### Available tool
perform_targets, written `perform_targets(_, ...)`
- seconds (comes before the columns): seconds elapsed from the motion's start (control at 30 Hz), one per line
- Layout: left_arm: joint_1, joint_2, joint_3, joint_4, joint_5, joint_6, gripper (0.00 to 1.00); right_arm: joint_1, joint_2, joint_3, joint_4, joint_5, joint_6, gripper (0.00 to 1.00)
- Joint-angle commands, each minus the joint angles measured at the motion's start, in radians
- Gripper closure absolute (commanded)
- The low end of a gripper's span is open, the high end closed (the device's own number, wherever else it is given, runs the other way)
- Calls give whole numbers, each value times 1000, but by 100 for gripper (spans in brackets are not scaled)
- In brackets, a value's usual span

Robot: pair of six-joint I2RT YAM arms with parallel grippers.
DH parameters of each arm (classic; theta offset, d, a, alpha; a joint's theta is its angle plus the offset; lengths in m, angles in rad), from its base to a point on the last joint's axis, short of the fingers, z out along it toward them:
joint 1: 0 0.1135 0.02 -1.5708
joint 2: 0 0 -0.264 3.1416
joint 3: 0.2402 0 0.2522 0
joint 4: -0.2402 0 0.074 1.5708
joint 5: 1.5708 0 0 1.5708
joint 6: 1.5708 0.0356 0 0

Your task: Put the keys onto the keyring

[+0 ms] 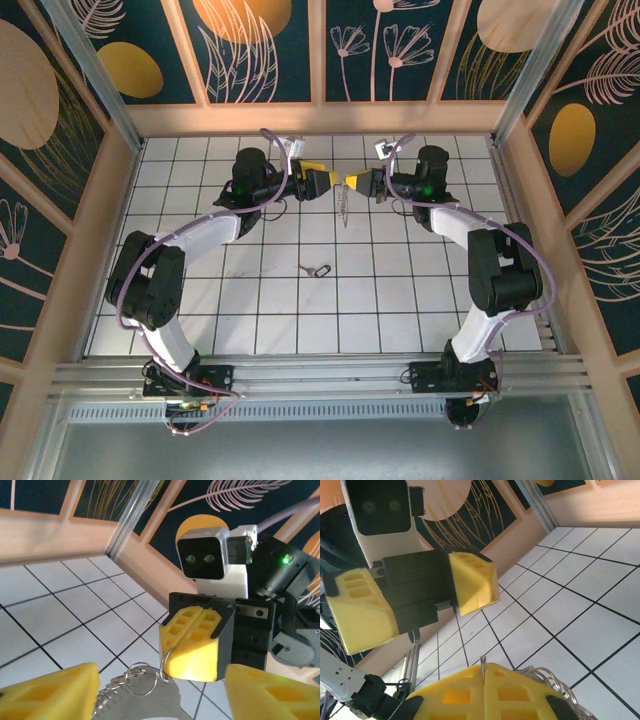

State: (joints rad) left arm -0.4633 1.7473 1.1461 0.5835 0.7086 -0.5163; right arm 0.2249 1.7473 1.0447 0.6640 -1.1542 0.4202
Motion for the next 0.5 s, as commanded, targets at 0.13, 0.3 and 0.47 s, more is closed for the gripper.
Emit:
perform_targets(0.13, 6, 8, 3, 97, 116, -41, 47, -3, -59, -13, 148, -53, 78, 100)
perform_targets(0.3, 6, 14, 3, 121, 135, -54, 45, 4, -70, -13, 161, -52, 91, 100)
perform_targets(0.47, 6, 27, 6, 164, 161, -91, 44, 16, -74, -13, 183, -49, 108, 100)
